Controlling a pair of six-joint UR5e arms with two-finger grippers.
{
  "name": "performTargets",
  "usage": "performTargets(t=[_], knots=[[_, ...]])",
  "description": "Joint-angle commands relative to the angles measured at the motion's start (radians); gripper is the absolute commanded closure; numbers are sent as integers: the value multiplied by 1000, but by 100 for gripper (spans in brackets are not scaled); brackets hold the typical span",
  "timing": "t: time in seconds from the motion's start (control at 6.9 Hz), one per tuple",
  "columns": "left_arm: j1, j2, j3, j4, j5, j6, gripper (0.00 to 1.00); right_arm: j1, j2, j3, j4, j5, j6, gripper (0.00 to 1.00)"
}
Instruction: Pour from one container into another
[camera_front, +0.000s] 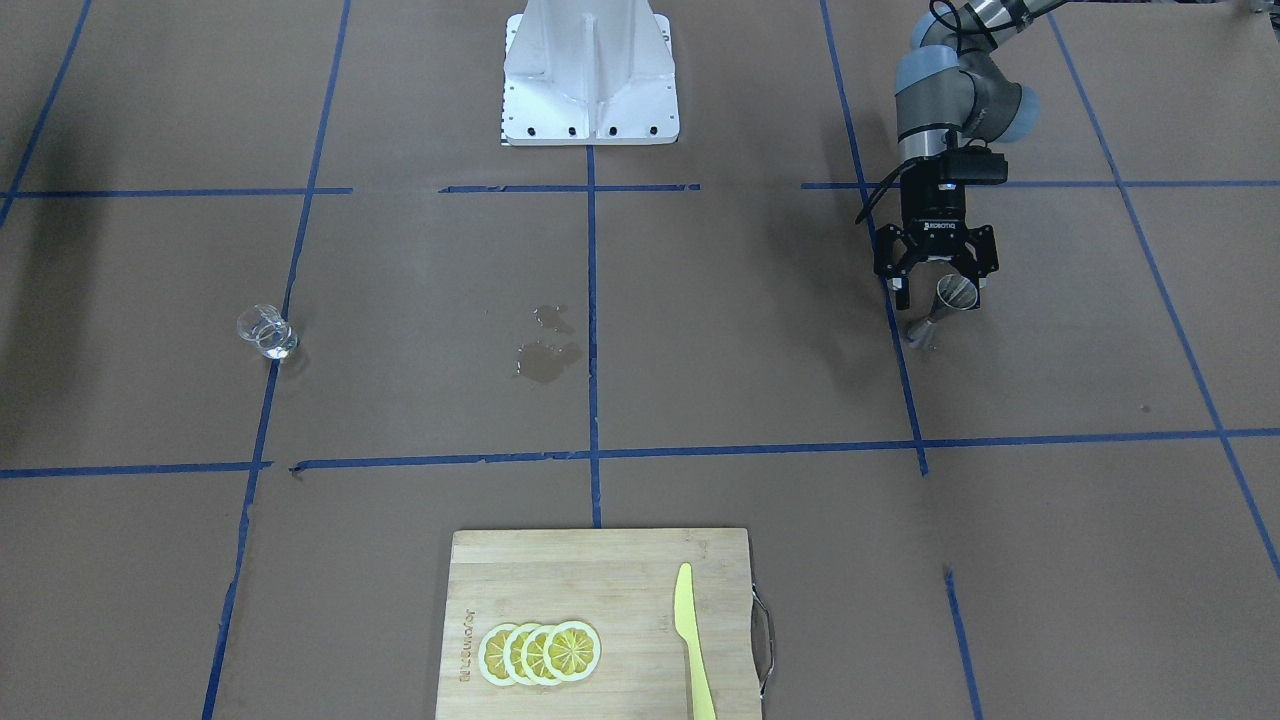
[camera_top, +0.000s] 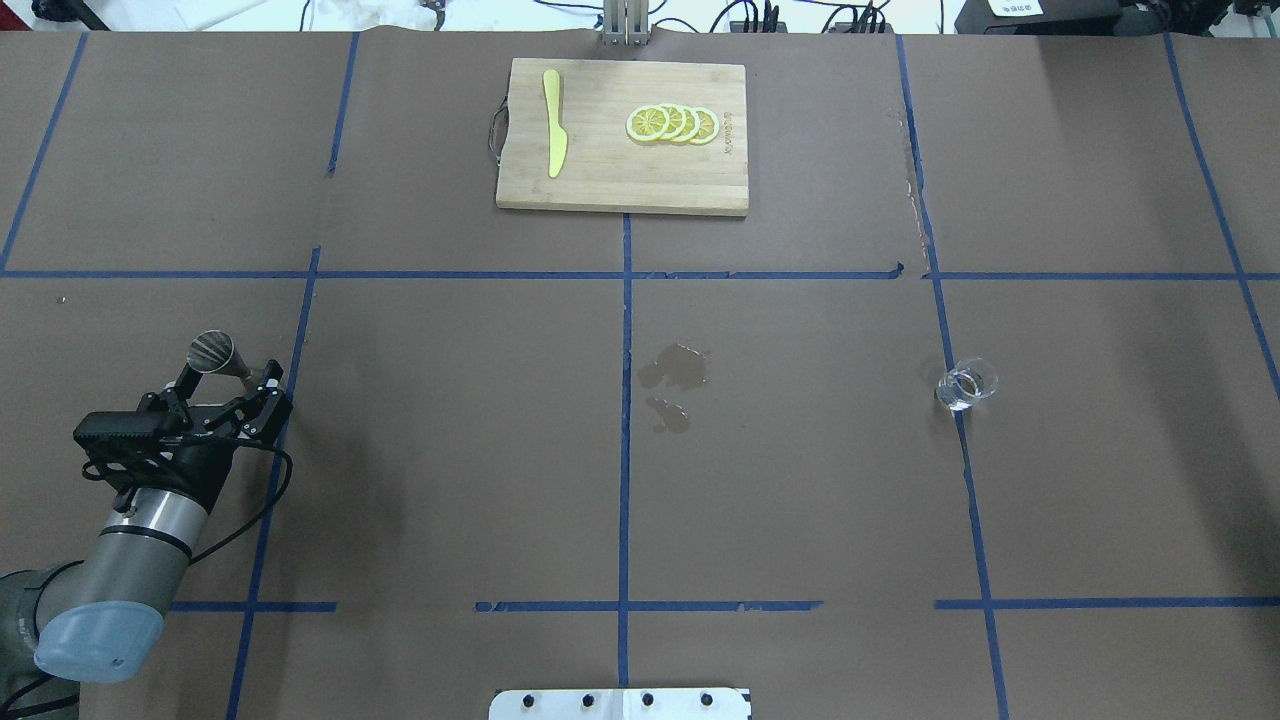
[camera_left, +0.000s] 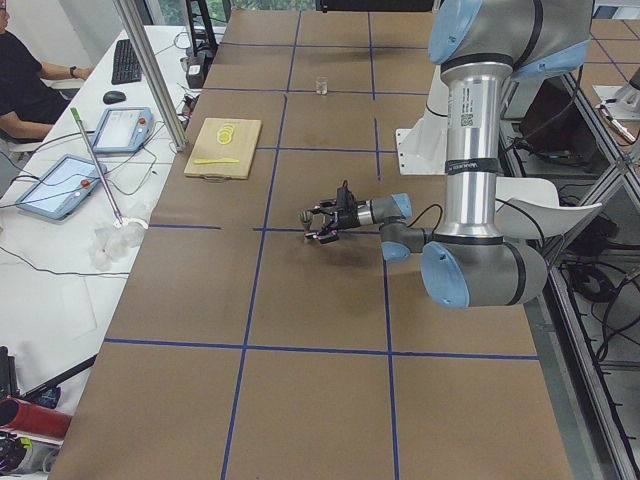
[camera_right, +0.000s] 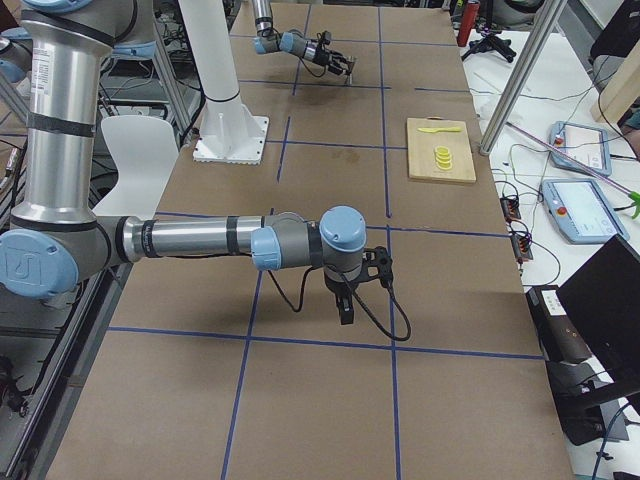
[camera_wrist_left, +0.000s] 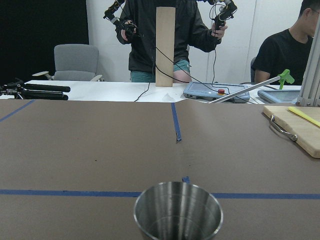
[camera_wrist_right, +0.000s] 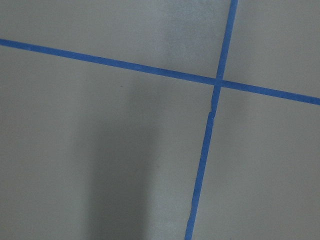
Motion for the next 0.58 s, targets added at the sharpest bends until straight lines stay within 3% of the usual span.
performTargets(t=[0.0,0.44], knots=[[0,-17,11,-6,4,-1,1,1,3,4,22,0,1,0],[0,-46,36,-6,4,2,1,1,0,-5,50,0,11,0]])
